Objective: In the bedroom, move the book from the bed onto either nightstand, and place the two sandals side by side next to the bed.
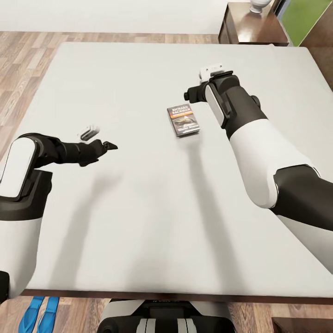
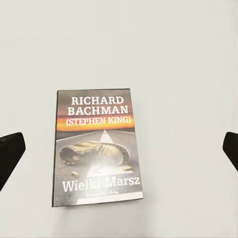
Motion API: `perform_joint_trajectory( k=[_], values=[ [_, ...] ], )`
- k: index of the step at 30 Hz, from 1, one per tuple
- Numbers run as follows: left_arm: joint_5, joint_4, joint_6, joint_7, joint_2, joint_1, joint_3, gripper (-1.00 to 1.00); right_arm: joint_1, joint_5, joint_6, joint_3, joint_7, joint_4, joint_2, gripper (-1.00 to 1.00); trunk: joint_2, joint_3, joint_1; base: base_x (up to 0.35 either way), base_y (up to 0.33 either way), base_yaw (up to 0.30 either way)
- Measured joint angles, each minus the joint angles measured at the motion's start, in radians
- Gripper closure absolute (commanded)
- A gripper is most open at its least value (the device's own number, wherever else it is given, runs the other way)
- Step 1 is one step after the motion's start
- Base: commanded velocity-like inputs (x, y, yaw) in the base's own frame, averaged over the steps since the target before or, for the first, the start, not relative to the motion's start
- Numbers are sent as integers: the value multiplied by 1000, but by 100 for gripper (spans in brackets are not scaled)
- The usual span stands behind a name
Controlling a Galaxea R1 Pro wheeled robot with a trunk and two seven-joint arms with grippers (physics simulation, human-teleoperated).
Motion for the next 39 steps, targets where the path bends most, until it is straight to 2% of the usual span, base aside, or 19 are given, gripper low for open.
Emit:
perform_joint_trajectory(
  k=[6,10,15,21,23,31,36,39],
  values=[
    [3,3,40,6,-2,-20,-3,-100,0,-2,6,1,1,-1,0,-100,0,0,0,0,0,-17],
    [9,14,51,10,-4,-41,-5,-100,0,-3,10,1,-1,-1,0,-100,-28,-12,15,0,0,-5],
    [13,41,54,11,-7,-78,-8,-100,3,-1,9,1,-4,-3,0,-100,-63,-28,34,0,0,-2],
    [31,57,54,15,-7,-115,-10,-100,7,1,11,2,-15,-26,0,-100,-63,-28,34,0,0,0],
    [36,58,54,23,-7,-121,-11,-100,7,-1,10,2,-28,-37,0,-100,-63,-28,34,0,0,0],
    [64,64,54,41,-3,-131,-11,-100,3,-15,11,1,-55,-51,0,-100,-119,-53,65,0,0,0],
    [79,68,54,45,-3,-138,-10,-100,3,-19,17,1,-58,-55,0,-100,-119,-53,65,0,0,0],
    [84,72,54,49,-2,-162,-10,-100,-1,-21,39,2,-61,-57,0,-100,-119,-54,65,0,0,0]
  ],
)
